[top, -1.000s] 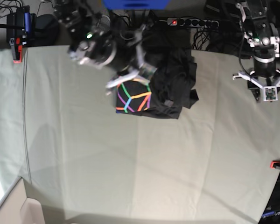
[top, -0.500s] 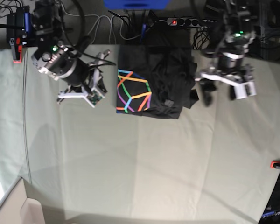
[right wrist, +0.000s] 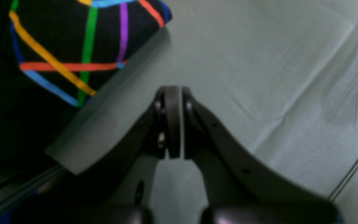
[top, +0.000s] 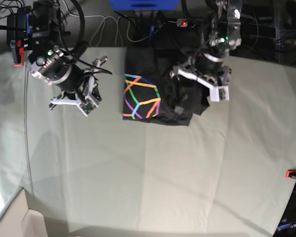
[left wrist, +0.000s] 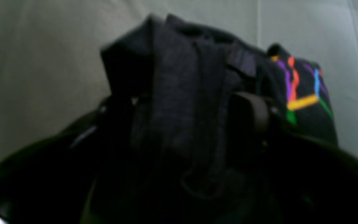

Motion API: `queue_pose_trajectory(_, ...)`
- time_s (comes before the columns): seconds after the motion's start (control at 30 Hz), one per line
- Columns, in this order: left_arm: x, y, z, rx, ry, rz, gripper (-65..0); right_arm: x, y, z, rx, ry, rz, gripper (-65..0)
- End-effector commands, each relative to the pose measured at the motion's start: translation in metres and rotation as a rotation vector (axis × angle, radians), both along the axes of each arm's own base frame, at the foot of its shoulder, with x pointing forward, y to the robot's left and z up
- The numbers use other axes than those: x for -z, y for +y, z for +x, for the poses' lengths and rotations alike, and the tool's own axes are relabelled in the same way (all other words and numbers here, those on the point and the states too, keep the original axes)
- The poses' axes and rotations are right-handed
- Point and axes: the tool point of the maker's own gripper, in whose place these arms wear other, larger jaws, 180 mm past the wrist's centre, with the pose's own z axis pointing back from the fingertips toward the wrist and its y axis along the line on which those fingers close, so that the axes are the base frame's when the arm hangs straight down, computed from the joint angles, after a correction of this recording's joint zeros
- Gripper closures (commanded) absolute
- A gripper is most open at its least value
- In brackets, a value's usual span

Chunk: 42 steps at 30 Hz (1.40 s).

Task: Layout the t-shirt on the table in an organized manner, then fold the t-shirt properly
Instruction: 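Grasp the loose fabric at the shirt's side with the left gripper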

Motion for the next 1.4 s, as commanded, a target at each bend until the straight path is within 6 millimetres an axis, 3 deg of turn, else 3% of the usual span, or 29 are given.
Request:
queue_pose_trajectory(0.0,-0.012,-0.002,0.009,-0.004,-0.052,-0.013,-34.3,-0.008,0.004,0.004,-0.019,-0.029,0.020,0.0)
queue_pose_trajectory(0.23,-0.037,0.003,0.033,-0.011,-0.133,-0.006,0.0,-0.004,0.004,-0.003,-0.019,-0.012,0.019,0.0)
queue_pose_trajectory(0.43,-0.044,0.007,0.037,-0.005,-0.151,0.006,-0.7,-0.001,0.002,-0.008,-0.019,-0.001,0.013,0.0)
queue_pose_trajectory(0.6,-0.039,0.022,0.033,0.013,-0.138,0.057,-1.4,-0.001,0.002,-0.009,-0.019,0.002,0.013,0.0)
queue_pose_trajectory(0.7,-0.030,0.030,0.028,0.021,-0.111,0.080,-9.7,-0.001,0.002,-0.009,-0.019,0.002,0.013,0.0)
queue_pose_trajectory(0.9,-0.020,0.027,0.007,0.076,-0.007,0.094,-40.1,-0.002,0.002,-0.008,-0.020,-0.001,0.013,0.0)
queue_pose_trajectory(1.03,-0.020,0.021,-0.009,0.110,0.054,0.096,-53.8,-0.002,0.002,-0.008,-0.020,-0.001,0.013,0.0)
queue_pose_trajectory(1.13,-0.013,0.020,-0.017,0.113,0.089,0.091,-57.2,-0.002,0.002,-0.008,-0.020,-0.001,0.013,0.0)
queue_pose_trajectory(1.37,-0.011,0.020,-0.030,0.118,0.106,0.094,-57.2,-0.002,0.002,-0.008,-0.020,-0.001,0.013,0.0)
